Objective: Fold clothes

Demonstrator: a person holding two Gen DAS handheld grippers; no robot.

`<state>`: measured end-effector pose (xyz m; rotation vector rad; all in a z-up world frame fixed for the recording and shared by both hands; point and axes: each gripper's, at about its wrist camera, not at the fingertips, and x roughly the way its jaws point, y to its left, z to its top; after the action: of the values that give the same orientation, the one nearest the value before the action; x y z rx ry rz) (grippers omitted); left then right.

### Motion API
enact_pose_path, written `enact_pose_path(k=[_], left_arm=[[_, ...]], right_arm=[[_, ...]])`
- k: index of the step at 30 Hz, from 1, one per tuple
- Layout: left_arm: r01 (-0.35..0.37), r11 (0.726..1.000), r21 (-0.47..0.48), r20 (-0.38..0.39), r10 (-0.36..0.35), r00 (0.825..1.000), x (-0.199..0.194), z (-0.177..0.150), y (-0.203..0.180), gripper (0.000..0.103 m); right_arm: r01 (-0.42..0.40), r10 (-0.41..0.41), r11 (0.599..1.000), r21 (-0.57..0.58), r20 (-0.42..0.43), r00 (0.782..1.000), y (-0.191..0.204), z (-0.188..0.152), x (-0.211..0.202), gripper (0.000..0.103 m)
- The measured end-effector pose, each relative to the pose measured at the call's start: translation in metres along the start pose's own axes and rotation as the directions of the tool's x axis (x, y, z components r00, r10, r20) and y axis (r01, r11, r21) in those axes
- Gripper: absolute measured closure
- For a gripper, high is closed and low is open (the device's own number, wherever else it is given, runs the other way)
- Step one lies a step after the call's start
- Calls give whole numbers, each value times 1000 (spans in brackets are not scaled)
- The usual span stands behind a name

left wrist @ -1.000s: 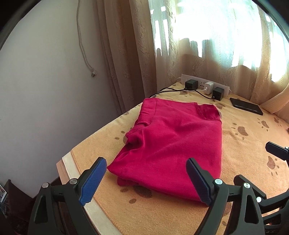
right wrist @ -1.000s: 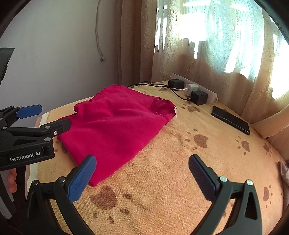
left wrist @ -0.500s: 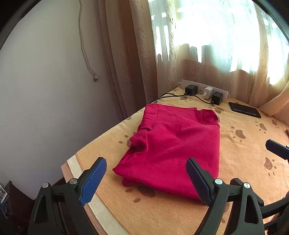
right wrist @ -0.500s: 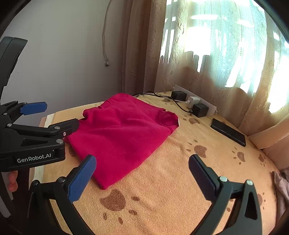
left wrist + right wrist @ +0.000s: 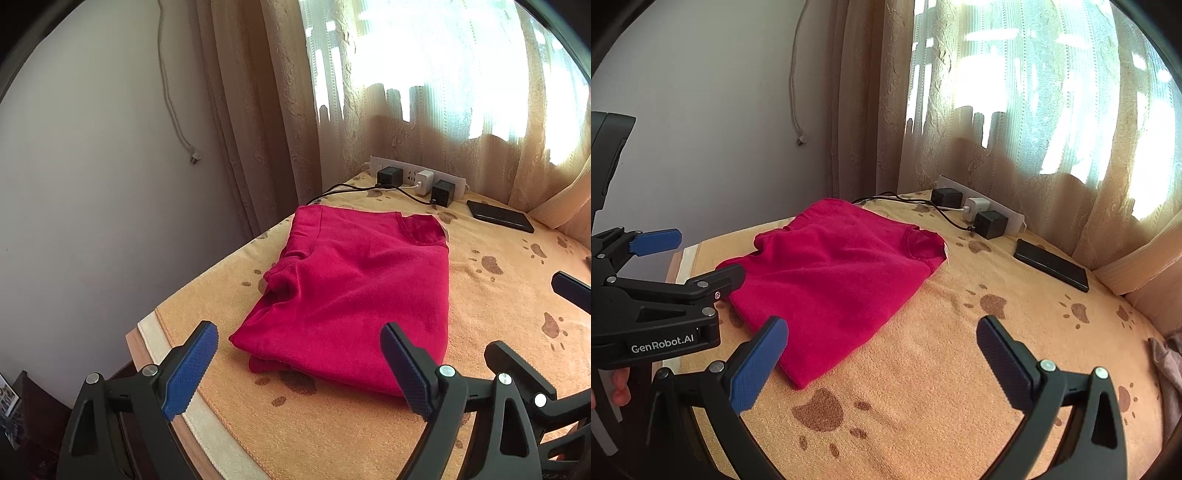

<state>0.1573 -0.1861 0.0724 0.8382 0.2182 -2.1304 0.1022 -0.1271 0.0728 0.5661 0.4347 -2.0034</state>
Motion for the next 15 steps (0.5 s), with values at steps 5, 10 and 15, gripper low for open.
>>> enact_pose_path(k=[5, 10, 15], left_arm=[[0, 1000, 9, 1, 0, 1000, -1, 0, -2, 12], [-6, 1000, 23, 2, 6, 1000, -1, -1, -5, 12], [-14, 1000, 28, 4, 14, 1000, -2, 0, -7, 12]], right_arm=[[-2, 2, 1000, -1, -8, 1000, 0, -2, 1, 0], [-4, 4, 1000, -1, -9, 1000, 0, -3, 1, 0], [-6, 6, 1000, 0, -7, 1000, 0, -3, 0, 0]])
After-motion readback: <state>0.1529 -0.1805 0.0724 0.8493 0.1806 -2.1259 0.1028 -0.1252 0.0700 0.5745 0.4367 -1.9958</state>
